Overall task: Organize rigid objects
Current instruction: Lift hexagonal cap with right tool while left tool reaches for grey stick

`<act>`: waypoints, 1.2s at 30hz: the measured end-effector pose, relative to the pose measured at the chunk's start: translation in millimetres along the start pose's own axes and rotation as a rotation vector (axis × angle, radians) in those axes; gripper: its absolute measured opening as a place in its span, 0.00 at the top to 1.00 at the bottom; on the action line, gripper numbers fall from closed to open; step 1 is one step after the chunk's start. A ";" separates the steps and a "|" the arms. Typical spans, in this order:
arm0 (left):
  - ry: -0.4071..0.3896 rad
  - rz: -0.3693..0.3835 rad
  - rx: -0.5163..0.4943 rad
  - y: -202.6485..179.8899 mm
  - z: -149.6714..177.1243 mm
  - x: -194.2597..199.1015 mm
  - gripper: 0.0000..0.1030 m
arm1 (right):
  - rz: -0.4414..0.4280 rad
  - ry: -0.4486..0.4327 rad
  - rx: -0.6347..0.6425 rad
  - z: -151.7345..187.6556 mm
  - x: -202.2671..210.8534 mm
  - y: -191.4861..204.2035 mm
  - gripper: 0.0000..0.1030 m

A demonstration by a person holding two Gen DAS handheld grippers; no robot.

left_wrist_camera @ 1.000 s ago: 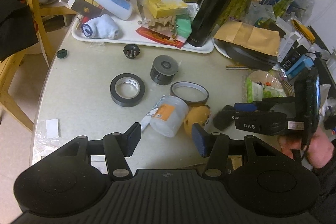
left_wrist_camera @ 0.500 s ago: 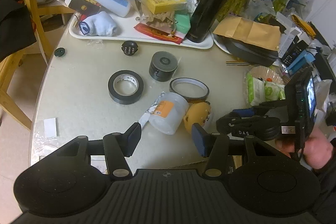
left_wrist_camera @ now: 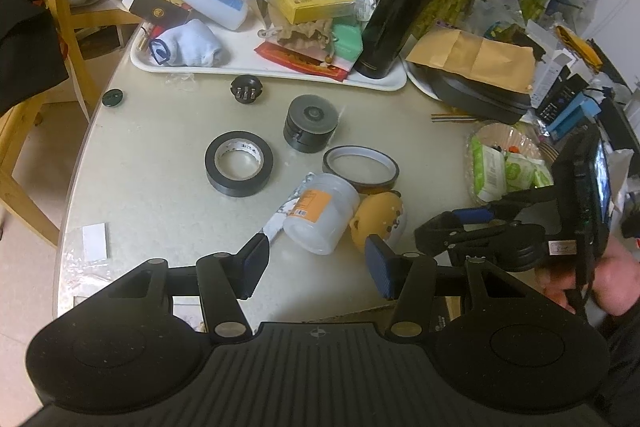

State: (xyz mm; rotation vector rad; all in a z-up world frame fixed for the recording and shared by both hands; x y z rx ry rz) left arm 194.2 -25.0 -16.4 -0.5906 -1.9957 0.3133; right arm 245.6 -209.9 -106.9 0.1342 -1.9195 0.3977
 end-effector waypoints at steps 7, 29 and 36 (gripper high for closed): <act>0.002 -0.003 -0.002 0.2 0.8 -2.0 0.49 | -0.012 0.008 -0.008 1.8 -0.8 -2.6 0.56; 0.023 -0.032 0.027 30.3 -8.0 -32.9 0.49 | 0.012 -0.138 -0.129 4.5 82.4 -27.2 0.56; 0.094 -0.081 0.007 42.3 -10.4 -53.7 0.50 | -0.020 -0.144 -0.159 13.0 90.7 -33.5 0.56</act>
Point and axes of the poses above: each gripper's, at about its wrist camera, not at the fingertips, and x roughly against the way its jaws point, y to its left, z to its underside, the point moved 4 cm from there along -x, roughly the way its jaws point, and after that the axes turned 15 degrees about z, right-handed, at the moved point
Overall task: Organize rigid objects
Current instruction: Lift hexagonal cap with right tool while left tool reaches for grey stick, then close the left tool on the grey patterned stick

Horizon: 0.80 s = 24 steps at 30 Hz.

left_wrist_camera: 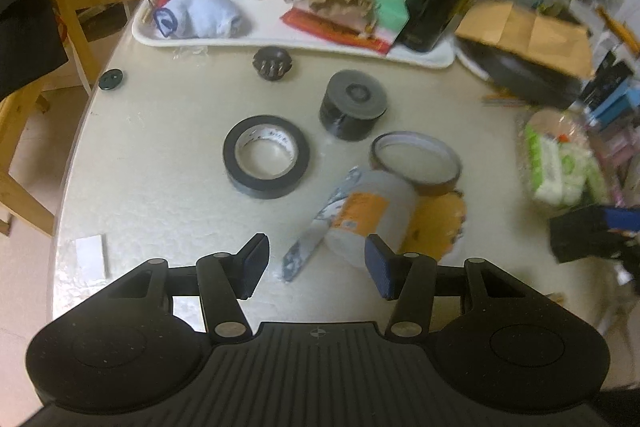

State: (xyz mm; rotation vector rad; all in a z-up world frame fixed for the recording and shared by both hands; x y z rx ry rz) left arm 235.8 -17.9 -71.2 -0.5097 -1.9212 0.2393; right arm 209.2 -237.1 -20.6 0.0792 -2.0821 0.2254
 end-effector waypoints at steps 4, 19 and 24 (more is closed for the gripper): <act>0.075 -0.034 -0.065 1.4 3.5 -14.3 0.50 | -0.012 0.008 -0.010 0.1 -2.0 -2.6 0.56; 0.154 -0.087 -0.254 -7.8 4.5 -57.3 0.86 | -0.045 0.021 -0.033 0.5 -5.4 -6.5 0.56; 0.168 -0.101 -0.272 -8.8 7.2 -54.1 1.00 | -0.043 0.024 -0.039 0.6 -5.7 -7.9 0.56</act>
Point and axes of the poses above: each gripper's, at about its wrist camera, not at the fingertips, and x roughly against the way its jaws point, y to its left, z to its underside, the point moved 4 cm from there along -x, roughly the way its jaws point, and after that the axes turned 15 degrees about z, right-handed, at the moved point
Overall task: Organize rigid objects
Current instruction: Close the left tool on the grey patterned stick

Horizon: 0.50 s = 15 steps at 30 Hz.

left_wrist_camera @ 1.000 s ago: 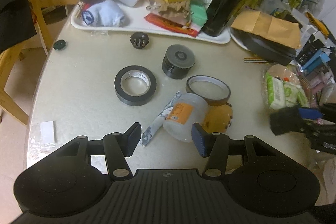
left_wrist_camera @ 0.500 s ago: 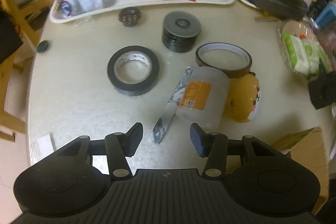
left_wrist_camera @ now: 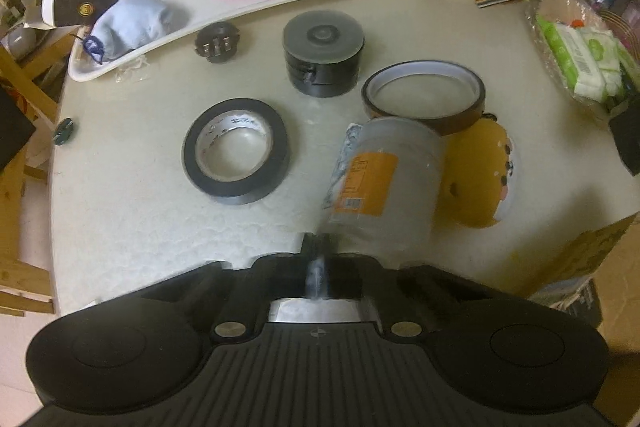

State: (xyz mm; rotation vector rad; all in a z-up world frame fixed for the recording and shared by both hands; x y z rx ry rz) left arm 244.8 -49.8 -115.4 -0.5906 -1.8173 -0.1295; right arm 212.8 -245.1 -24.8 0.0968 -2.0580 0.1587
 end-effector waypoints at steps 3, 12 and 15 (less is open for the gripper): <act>0.012 0.007 0.000 4.3 6.8 2.8 1.00 | -0.005 0.000 0.003 -1.4 1.0 2.9 0.56; -0.010 0.041 -0.017 11.2 16.4 8.7 0.87 | -0.014 -0.004 0.021 -3.6 1.8 15.6 0.56; -0.024 0.036 -0.045 6.9 13.1 4.5 0.63 | -0.012 0.001 0.025 -3.1 -0.2 17.1 0.56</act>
Point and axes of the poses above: each gripper's, at about its wrist camera, not at the fingertips, and x roughly against the way its jaws point, y to its left, z to its underside, the point moved 4 cm from there along -x, roughly the way its jaws point, and after that the axes turned 15 degrees about z, right-handed, at the moved point
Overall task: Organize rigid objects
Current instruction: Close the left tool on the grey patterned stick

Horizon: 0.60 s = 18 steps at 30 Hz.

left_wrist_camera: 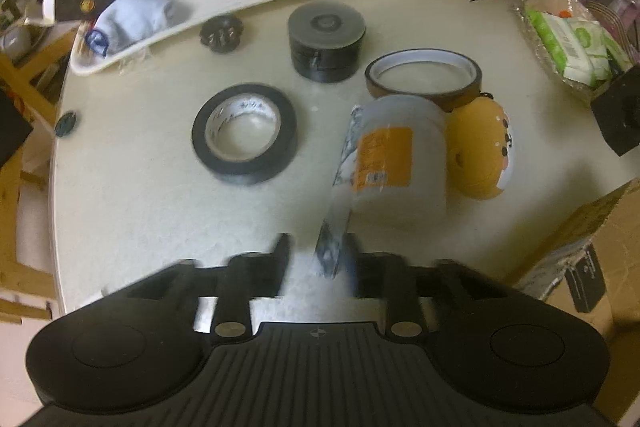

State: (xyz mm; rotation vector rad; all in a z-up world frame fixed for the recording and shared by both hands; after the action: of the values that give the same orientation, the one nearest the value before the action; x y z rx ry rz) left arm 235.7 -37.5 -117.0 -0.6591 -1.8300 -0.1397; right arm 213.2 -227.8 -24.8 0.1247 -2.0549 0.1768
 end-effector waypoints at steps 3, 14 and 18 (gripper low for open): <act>0.012 -0.007 -0.017 -2.2 -2.1 -7.2 0.61 | 0.000 0.002 -0.001 0.2 -1.0 -0.6 0.56; -0.033 -0.036 0.001 4.7 -13.3 -10.2 0.85 | 0.000 0.003 -0.008 -0.5 -2.0 -3.7 0.56; -0.017 -0.038 0.002 3.4 -10.9 -9.0 0.85 | -0.003 0.002 -0.007 -0.3 -1.9 -4.0 0.56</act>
State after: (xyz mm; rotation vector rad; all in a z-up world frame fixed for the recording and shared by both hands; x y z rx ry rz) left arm 248.5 -42.4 -121.9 -0.6260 -1.8596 -0.1571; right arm 215.0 -231.6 -26.0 0.1235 -2.0526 0.1675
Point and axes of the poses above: each gripper's, at about its wrist camera, not at the fingertips, and x roughly against the way its jaws point, y to its left, z to its underside, the point moved 4 cm from there along -x, roughly the way its jaws point, and after that the axes turned 15 degrees about z, right-handed, at the moved point
